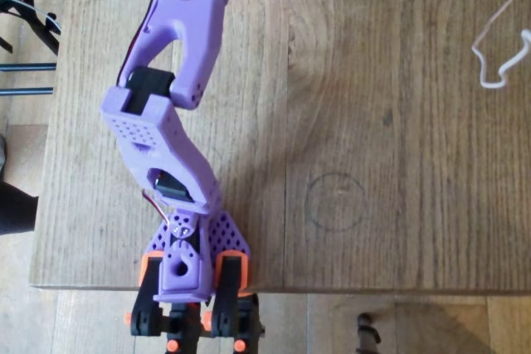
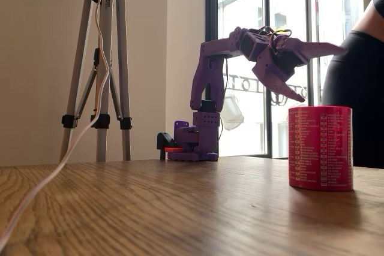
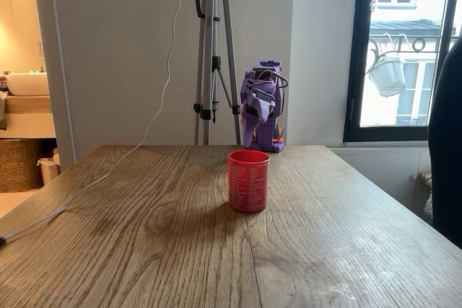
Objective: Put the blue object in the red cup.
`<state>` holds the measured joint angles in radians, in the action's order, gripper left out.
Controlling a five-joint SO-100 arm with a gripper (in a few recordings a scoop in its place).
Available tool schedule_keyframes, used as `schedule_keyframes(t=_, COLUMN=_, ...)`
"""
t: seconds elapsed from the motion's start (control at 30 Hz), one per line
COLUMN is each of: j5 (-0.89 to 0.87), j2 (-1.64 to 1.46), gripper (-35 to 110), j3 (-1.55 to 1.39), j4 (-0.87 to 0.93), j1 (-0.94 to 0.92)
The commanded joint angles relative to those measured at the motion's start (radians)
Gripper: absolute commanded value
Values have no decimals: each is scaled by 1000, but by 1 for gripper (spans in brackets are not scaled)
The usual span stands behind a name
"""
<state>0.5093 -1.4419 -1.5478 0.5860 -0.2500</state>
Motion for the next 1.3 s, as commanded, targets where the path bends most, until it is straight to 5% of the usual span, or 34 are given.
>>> schedule_keyframes(t=0.0, j5=23, j2=-40, gripper=1, j3=21, j4=-77, j1=-9)
schedule_keyframes(t=0.27, j5=-104, j2=-150, gripper=1, j3=21, j4=-110, j1=86)
schedule_keyframes(t=0.57, j5=-440, j2=-703, gripper=1, j3=-130, j4=190, j1=291)
schedule_keyframes(t=0.93, j5=-399, j2=-1312, gripper=1, j3=-594, j4=347, j1=123)
schedule_keyframes(t=1.27, j5=-394, j2=-1678, gripper=1, j3=-1081, j4=347, j1=149)
